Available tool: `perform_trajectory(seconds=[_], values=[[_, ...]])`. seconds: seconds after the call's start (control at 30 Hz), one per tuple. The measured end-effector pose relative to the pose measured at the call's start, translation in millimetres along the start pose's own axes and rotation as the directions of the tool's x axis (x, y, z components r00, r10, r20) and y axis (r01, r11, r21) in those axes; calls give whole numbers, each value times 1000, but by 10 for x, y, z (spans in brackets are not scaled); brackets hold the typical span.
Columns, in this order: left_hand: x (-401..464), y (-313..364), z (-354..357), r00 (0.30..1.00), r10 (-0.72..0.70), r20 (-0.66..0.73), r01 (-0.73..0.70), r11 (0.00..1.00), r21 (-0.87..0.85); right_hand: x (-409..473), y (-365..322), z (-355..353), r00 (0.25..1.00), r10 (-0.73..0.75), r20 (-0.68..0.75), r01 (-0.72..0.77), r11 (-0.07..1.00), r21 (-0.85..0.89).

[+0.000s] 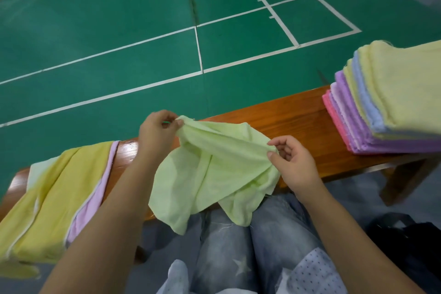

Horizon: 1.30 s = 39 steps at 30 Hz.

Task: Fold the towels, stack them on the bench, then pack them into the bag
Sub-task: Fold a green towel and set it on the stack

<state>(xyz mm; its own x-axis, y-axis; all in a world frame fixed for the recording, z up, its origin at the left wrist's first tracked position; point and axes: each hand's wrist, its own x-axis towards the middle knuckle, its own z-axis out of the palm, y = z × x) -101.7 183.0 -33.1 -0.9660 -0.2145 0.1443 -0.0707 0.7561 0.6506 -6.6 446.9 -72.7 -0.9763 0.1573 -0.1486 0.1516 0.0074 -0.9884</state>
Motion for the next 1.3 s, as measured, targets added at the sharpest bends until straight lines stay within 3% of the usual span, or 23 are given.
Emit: perform_trajectory(seconds=[0.07,0.13,0.2,0.27,0.33,0.43,0.5,0.57,0.67,0.8,0.97,1.07,1.13,1.2,1.3], values=[[-157,35,-181,977,212,-18,-212,977,0,-6,-52,1,1000,-21,-14,21,1000,-6],[-342,-18,-293,925,363,109,-370,927,54,-11,-55,-1,1000,-22,-14,22,1000,-14],[-475,-158,-306,856,368,362,-458,866,203,-28,-25,5,1000,12,9,-12,999,-46],[-552,-252,-252,795,249,553,-496,792,356,-46,24,26,997,66,42,-61,993,-97],[-600,-269,-178,811,188,555,-460,791,404,-80,65,61,992,100,77,-88,986,-144],[-584,-86,-78,866,335,371,-460,825,328,-104,79,74,988,104,110,-83,979,-185],[-549,60,31,815,468,341,-562,782,271,-90,82,53,988,95,120,-70,977,-202],[-488,149,171,760,465,454,-613,746,262,-70,76,33,986,94,140,-61,974,-220],[-343,152,351,759,249,601,-556,729,400,-59,71,25,981,86,174,-44,973,-228],[-155,46,446,828,102,552,-413,777,476,-32,105,20,985,61,164,-25,977,-210],[-83,37,410,836,81,543,-368,816,445,-3,145,26,989,78,125,-48,972,-230],[12,74,213,898,-26,439,-114,950,289,39,93,-17,995,52,88,-29,969,-245],[110,59,-4,925,-150,348,134,988,71,101,-1,-62,998,11,54,3,968,-252],[205,26,-271,938,-236,256,285,942,-178,175,-162,-90,999,-46,18,49,965,-257],[306,64,-687,949,-279,149,316,845,-431,298,-507,-97,985,-168,-35,151,945,-289]])
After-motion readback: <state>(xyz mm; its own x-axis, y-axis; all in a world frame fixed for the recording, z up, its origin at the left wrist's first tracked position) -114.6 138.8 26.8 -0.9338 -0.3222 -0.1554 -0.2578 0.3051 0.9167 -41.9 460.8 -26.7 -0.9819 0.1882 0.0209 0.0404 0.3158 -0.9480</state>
